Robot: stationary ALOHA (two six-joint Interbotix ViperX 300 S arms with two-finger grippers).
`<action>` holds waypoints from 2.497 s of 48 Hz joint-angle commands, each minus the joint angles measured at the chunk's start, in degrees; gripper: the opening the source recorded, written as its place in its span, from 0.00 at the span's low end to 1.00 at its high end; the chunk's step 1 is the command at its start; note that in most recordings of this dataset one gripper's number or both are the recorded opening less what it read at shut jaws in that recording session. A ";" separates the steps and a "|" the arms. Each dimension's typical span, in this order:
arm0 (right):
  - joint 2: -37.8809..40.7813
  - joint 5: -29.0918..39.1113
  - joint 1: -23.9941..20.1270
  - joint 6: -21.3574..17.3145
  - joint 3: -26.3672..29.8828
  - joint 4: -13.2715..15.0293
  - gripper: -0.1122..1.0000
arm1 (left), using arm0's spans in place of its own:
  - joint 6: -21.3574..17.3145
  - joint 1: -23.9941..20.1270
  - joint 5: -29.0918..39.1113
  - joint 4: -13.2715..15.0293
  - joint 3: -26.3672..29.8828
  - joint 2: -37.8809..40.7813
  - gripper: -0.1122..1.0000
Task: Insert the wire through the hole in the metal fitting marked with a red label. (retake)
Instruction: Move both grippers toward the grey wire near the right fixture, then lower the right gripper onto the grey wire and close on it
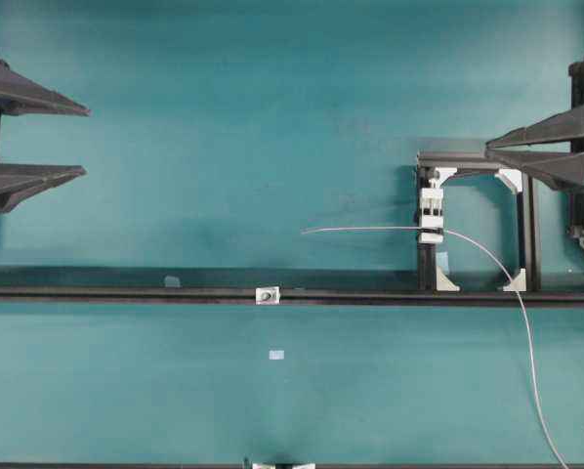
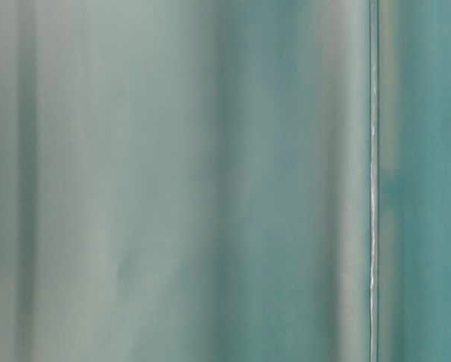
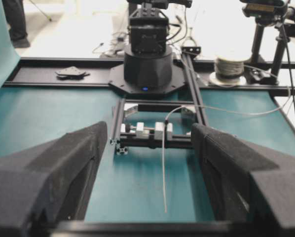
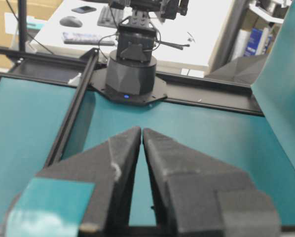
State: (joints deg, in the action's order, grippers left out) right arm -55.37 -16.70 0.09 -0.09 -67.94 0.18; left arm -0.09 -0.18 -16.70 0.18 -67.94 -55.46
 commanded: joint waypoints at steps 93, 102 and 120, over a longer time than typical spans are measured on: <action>42.45 -9.49 -3.25 -16.00 7.03 0.53 0.77 | 4.66 -0.18 -7.03 2.11 0.35 35.16 0.74; 46.23 -9.40 -3.60 -18.63 8.44 0.44 0.77 | 4.57 -0.18 -7.12 2.11 1.93 37.62 0.74; 52.47 -9.93 -4.13 -19.34 10.63 0.35 0.77 | 4.57 -0.18 -7.12 2.11 2.20 38.58 0.74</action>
State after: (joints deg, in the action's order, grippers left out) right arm -3.25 -26.02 -3.87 -19.34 -58.71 0.62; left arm 4.57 -0.26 -23.29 2.20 -66.62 -16.52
